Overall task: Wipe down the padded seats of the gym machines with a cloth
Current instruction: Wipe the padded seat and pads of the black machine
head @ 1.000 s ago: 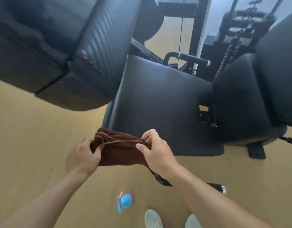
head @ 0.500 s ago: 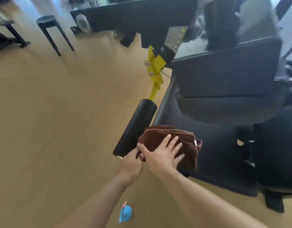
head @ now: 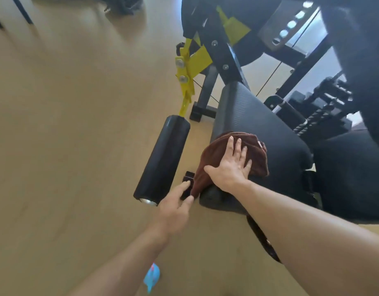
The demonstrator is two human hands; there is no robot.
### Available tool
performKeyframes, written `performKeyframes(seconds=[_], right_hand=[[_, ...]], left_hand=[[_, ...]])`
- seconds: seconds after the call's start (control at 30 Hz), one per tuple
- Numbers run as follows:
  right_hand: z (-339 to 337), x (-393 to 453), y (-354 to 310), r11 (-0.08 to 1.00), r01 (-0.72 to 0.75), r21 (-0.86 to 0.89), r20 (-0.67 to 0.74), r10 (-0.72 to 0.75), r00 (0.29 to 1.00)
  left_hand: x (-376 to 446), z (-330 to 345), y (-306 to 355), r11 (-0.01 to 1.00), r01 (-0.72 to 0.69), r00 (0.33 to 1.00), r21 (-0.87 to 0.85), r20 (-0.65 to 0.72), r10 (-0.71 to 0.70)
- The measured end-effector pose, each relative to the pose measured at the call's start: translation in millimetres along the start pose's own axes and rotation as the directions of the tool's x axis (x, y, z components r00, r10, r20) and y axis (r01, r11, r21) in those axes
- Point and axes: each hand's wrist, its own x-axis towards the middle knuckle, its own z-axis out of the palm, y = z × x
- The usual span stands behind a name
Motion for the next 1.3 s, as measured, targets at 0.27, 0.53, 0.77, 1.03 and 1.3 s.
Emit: performKeyframes(seconds=[0.27, 0.53, 0.77, 1.03, 1.3], right_hand=[[-7, 39, -11, 0.998, -0.027, -0.048, -0.064, 0.024, 0.998], [-14, 73, -14, 0.999, -0.010, -0.039, -0.103, 0.005, 0.995], [-17, 99, -13, 0.999, 0.006, -0.040, -0.128, -0.011, 0.992], [-23, 121, -15, 0.999, 0.024, -0.042, -0.136, -0.029, 0.990], [-38, 150, -20, 1.000, 0.025, -0.007, -0.105, -0.025, 0.994]], left_hand=[[65, 5, 36, 0.996, 0.014, 0.989, -0.091, 0.150, 0.000], [121, 28, 70, 0.981, 0.100, 0.966, -0.167, 0.253, -0.055], [145, 26, 79, 0.978, 0.133, 0.961, -0.159, 0.264, -0.088], [172, 11, 90, 0.986, 0.127, 0.955, -0.105, 0.281, -0.092], [182, 2, 97, 0.997, 0.075, 0.957, -0.032, 0.285, -0.063]])
